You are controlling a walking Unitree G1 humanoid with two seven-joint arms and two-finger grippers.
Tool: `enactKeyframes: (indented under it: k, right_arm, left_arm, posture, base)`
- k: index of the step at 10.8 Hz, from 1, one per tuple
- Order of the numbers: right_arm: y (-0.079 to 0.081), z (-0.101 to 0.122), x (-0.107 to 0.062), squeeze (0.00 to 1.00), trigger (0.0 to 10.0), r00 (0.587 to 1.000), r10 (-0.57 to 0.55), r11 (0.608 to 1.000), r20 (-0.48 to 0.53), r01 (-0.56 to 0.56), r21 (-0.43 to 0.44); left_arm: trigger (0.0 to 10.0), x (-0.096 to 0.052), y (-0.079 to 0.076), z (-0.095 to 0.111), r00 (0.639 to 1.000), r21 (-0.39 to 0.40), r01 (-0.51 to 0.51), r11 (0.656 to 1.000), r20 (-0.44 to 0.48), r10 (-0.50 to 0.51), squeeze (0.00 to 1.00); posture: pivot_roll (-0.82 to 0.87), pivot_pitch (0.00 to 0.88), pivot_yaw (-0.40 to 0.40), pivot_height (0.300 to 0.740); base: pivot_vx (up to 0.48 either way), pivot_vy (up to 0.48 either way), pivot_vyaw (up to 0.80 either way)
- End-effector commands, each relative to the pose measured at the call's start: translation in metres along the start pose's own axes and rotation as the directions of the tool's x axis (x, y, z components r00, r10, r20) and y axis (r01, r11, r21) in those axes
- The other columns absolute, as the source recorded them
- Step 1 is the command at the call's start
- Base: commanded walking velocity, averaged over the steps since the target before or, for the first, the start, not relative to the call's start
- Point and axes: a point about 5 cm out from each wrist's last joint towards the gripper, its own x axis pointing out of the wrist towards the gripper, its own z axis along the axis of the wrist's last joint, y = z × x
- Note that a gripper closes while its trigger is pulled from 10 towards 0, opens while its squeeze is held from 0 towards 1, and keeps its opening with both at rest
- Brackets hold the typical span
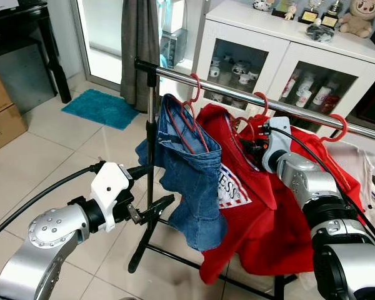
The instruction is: Hang hanger
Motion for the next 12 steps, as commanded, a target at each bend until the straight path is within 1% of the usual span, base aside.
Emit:
enactKeyframes:
  k: [1, 3, 5, 6, 8, 9, 10, 11, 12]
  right_arm:
    - [-0.002, 0.006, 0.001, 0.0, 0.0, 1.0, -0.021, 1.0, 0.014, 0.021, -0.007]
    - [0.0, 0.008, 0.003, 0.0, 0.0, 1.0, -0.021, 1.0, 0.009, 0.021, 0.0]
    - [0.001, 0.011, 0.005, 0.0, 0.0, 0.999, -0.03, 0.999, 0.014, 0.03, -0.014]
    - [0.003, 0.012, 0.006, 0.0, 0.0, 1.0, -0.023, 1.0, 0.007, 0.023, -0.013]
    - [0.004, 0.014, 0.007, 0.0, 0.0, 1.0, -0.016, 1.0, 0.017, 0.016, -0.009]
    - [0.004, 0.017, 0.008, 0.0, 0.0, 0.998, -0.042, 0.999, 0.04, 0.043, -0.025]
    - [0.005, 0.018, 0.008, 0.0, 0.0, 0.998, -0.046, 0.999, 0.043, 0.047, -0.008]
    - [0.007, 0.02, 0.007, 0.0, 0.0, 0.998, -0.022, 1.0, 0.06, 0.023, -0.009]
    - [0.008, 0.021, 0.005, 0.0, 0.0, 0.997, 0.0, 1.0, 0.082, 0.002, -0.018]
  left_arm:
    - [10.0, 0.003, -0.004, 0.004, 1.0, 0.009, 0.025, 1.0, 0.01, -0.025, 0.0]
    - [10.0, 0.004, -0.003, 0.003, 1.0, 0.011, 0.023, 1.0, 0.003, -0.023, 0.0]
    - [10.0, 0.004, -0.003, 0.003, 1.0, 0.013, 0.021, 1.0, 0.003, -0.021, 0.0]
    - [10.0, 0.004, -0.003, 0.003, 1.0, 0.016, 0.016, 1.0, 0.004, -0.016, 0.0]
    - [10.0, 0.004, -0.003, 0.002, 1.0, 0.018, 0.011, 1.0, 0.003, -0.012, 0.0]
    - [10.0, 0.004, -0.003, 0.002, 1.0, 0.021, 0.01, 1.0, 0.003, -0.01, 0.0]
    - [10.0, 0.005, -0.002, 0.003, 1.0, 0.022, 0.01, 1.0, 0.006, -0.01, 0.0]
    - [10.0, 0.008, -0.001, 0.003, 1.0, 0.022, -0.016, 1.0, 0.019, 0.016, 0.0]
    - [10.0, 0.012, 0.0, 0.004, 0.997, 0.026, -0.064, 0.998, 0.044, 0.063, 0.0]
  posture:
    - [0.04, 0.0, -0.115, 0.74]
    - [0.04, 0.0, -0.117, 0.74]
    - [0.04, 0.0, -0.119, 0.74]
    - [0.05, 0.0, -0.136, 0.74]
    - [0.06, 0.0, -0.141, 0.74]
    - [0.06, 0.0, -0.139, 0.74]
    - [0.05, 0.0, -0.134, 0.74]
    - [0.05, 0.0, -0.133, 0.74]
    - [0.05, 0.0, -0.131, 0.74]
  base:
    - [0.0, 0.0, 0.0]
    - [0.0, 0.0, 0.0]
    - [0.0, 0.0, 0.0]
    - [0.0, 0.0, 0.0]
    - [0.0, 0.0, 0.0]
    - [0.0, 0.0, 0.0]
    - [0.0, 0.0, 0.0]
    - [0.0, 0.0, 0.0]
    - [0.0, 0.0, 0.0]
